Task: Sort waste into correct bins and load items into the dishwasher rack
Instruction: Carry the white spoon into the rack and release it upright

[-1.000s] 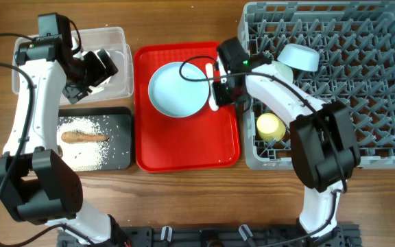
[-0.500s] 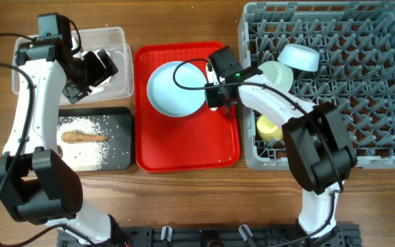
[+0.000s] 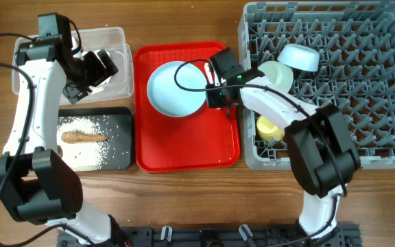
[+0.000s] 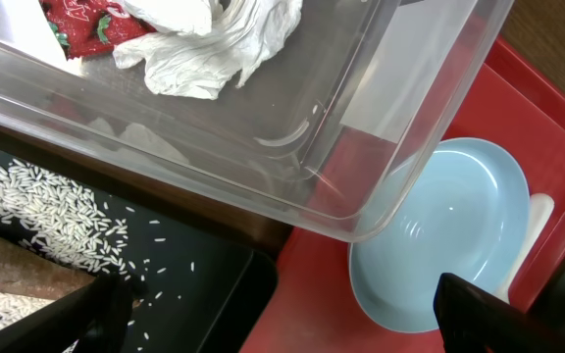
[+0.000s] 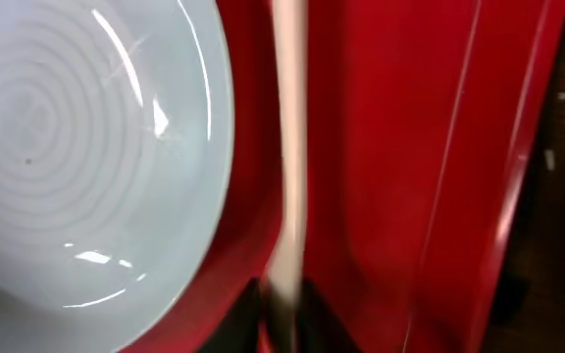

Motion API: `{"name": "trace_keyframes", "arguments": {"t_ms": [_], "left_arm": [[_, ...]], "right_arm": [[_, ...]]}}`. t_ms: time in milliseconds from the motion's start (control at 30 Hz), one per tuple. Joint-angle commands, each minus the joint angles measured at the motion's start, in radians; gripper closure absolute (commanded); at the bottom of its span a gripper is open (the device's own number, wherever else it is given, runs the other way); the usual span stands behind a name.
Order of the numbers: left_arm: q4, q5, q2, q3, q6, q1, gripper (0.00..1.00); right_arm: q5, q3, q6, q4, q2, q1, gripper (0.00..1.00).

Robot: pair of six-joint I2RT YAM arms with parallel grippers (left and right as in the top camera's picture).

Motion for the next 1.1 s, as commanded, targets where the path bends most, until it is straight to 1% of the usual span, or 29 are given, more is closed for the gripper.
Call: {"name": "trace_keyframes", "arguments": {"t_ms": [0,167,233,333,433,467,533,633,667,767,833,967,1067], "left_arm": [[0.003,-0.006,-0.007,-0.001,-0.012,0.004,0.00],[0.003,-0.006,-0.007,-0.001,-0.012,0.004,0.00],[0.003,-0.006,-0.007,-0.001,-0.012,0.004,0.00],[0.003,-0.006,-0.007,-0.001,-0.012,0.004,0.00],[0.003,-0.006,-0.007,-0.001,-0.012,0.004,0.00],[0.003,-0.006,-0.007,-0.001,-0.012,0.004,0.00],[0.003,-0.006,-0.007,-0.001,-0.012,0.004,0.00],[0.003,-0.006,-0.007,-0.001,-0.012,0.004,0.00],[0.003,-0.006,-0.007,-0.001,-0.012,0.004,0.00],[0.003,-0.006,-0.007,-0.001,-0.012,0.004,0.00],[0.003,-0.006,-0.007,-0.001,-0.012,0.004,0.00],[0.003,-0.006,-0.007,-0.001,-0.012,0.004,0.00],[0.003,-0.006,-0.007,-0.001,-0.012,0.004,0.00]], "right_arm": [[0.017,-0.005,0.000,-0.008,-0.049,0.001,0.96],[0.017,-0.005,-0.001,-0.031,-0.134,-0.001,0.96],[0.015,-0.005,-0.044,-0.044,-0.157,-0.001,0.96],[-0.031,-0.005,-0.052,-0.077,-0.253,-0.022,0.96],[-0.032,-0.005,-0.053,-0.197,-0.388,-0.102,0.96],[-0.033,-0.005,-0.074,-0.262,-0.440,-0.164,0.96],[-0.041,-0.005,-0.107,-0.372,-0.491,-0.259,0.96],[-0.035,-0.013,-0.132,-0.526,-0.498,-0.351,0.96],[-0.035,-0.018,-0.142,-0.552,-0.498,-0.372,0.96],[-0.026,-0.035,-0.158,-0.576,-0.495,-0.418,0.96],[0.019,-0.039,-0.153,-0.586,-0.493,-0.437,0.96],[0.021,-0.040,-0.154,-0.596,-0.491,-0.444,0.96],[0.093,-0.040,-0.119,-0.616,-0.490,-0.444,0.96]]}}
